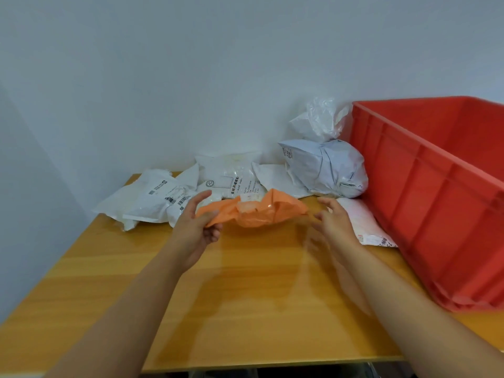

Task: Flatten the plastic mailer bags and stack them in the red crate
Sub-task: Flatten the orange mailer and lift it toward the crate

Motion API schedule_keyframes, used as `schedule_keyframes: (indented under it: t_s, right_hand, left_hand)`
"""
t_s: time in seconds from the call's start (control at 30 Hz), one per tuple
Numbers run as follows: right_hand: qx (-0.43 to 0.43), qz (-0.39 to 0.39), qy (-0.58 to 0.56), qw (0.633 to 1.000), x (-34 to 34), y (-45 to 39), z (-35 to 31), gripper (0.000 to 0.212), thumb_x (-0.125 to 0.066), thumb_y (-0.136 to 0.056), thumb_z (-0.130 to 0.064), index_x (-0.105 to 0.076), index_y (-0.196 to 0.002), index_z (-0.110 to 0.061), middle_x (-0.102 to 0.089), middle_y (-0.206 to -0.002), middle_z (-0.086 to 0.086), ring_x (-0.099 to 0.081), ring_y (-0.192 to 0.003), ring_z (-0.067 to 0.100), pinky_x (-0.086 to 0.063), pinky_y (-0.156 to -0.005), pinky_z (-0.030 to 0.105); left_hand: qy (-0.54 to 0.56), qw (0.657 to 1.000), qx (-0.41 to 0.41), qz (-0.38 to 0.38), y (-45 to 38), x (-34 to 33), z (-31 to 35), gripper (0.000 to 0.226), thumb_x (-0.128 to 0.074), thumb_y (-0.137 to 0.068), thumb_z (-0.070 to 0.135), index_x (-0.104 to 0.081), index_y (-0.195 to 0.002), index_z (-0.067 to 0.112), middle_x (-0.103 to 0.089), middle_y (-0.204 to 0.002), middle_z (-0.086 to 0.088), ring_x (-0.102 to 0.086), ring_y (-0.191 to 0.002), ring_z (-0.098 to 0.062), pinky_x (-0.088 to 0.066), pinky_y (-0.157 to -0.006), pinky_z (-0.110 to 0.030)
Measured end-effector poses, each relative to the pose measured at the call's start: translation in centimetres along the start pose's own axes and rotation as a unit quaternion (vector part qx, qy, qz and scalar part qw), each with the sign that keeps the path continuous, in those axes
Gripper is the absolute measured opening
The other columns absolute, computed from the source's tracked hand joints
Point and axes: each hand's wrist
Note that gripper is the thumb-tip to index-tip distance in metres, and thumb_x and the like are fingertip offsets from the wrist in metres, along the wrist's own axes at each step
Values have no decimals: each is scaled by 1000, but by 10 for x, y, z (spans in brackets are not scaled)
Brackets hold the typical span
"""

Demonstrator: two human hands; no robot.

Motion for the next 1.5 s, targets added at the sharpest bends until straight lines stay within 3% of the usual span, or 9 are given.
schedule_keyframes:
  t_s: [0.17, 0.4, 0.5, 0.73, 0.97, 1.1, 1.2, 1.3, 1.5]
  right_hand:
    - [232, -134, 85, 960, 0, 28, 2, 59, -63, -93, -21, -36, -138, -47, -37, -147, -20, -32, -135, -7, -26, -105, 9]
    - [362, -7, 71, 929, -1, 27, -37, 22, -59, -99, -21, -60, -110, -40, -64, -107, -17, -60, -102, 2, -46, -83, 15]
    - [372, -39, 94, 922, -1, 26, -46, 22, -62, -98, -23, -59, -115, -36, -62, -109, -18, -59, -102, -2, -45, -81, 10]
    - [382, 25, 101, 918, -6, 13, -58, 10, -55, -101, -20, -63, -98, -26, -62, -94, -19, -58, -89, 1, -45, -75, 16]
    - [322, -15, 114, 940, -10, 4, -65, 29, -59, -99, -31, -59, -127, -25, -62, -91, -15, -60, -88, 6, -48, -79, 27]
    - [284, 17, 103, 953, -14, -5, -72, 40, -56, -100, -31, -50, -139, -25, -56, -80, -6, -55, -74, 6, -46, -74, 22]
    - [283, 27, 147, 947, -15, -16, -80, 26, -56, -100, -26, -63, -124, -19, -58, -88, -1, -52, -76, 6, -44, -74, 22]
    - [281, 13, 150, 948, -14, -20, -86, 14, -58, -98, -20, -71, -104, -15, -58, -104, 6, -52, -82, 2, -37, -71, 6]
    - [280, 0, 40, 959, -6, -13, -95, 22, -52, -101, -17, -62, -82, -21, -66, -84, -10, -58, -80, 1, -46, -79, 23]
  left_hand:
    - [22, 1000, 7, 0, -1, -11, 12, 10, -53, -99, 8, -59, -106, 11, -63, -69, -13, -63, -53, -17, -53, -49, -23]
    - [66, 995, -61, -36, 1, -19, 29, 19, -49, -100, 16, -58, -115, 24, -72, -88, -14, -69, -67, -23, -58, -60, -28]
    - [48, 995, -74, -53, 2, -21, 36, 23, -48, -99, 10, -55, -119, 20, -72, -99, -13, -71, -80, -25, -58, -70, -33]
    - [-116, 978, -159, 67, -5, -21, 41, 18, -56, -100, 20, -57, -116, 12, -75, -95, -5, -73, -84, -21, -60, -74, -28]
    - [-201, 958, -194, 66, -6, -23, 46, 6, -60, -98, 20, -65, -95, 19, -68, -73, 3, -66, -70, -9, -57, -65, -24]
    - [-245, 946, -201, 65, -5, -24, 46, 5, -63, -95, 26, -68, -92, 26, -65, -89, 2, -59, -81, -11, -49, -70, -24]
    - [-272, 938, -197, 80, -6, -24, 46, 5, -65, -93, 31, -66, -90, 34, -59, -113, 0, -54, -104, -16, -41, -82, -23]
    - [-290, 934, -188, 87, -5, -21, 49, 5, -65, -93, 31, -65, -91, 35, -49, -125, 3, -48, -116, -14, -38, -94, -29]
    - [-216, 947, -220, 94, -5, -20, 59, 6, -70, -90, 18, -65, -90, 21, -65, -84, 8, -60, -77, 3, -47, -71, -12]
Point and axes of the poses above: each hand's wrist, its own y-axis away from the middle knuckle, its own x-axis out of the back of the hand, z = x × y
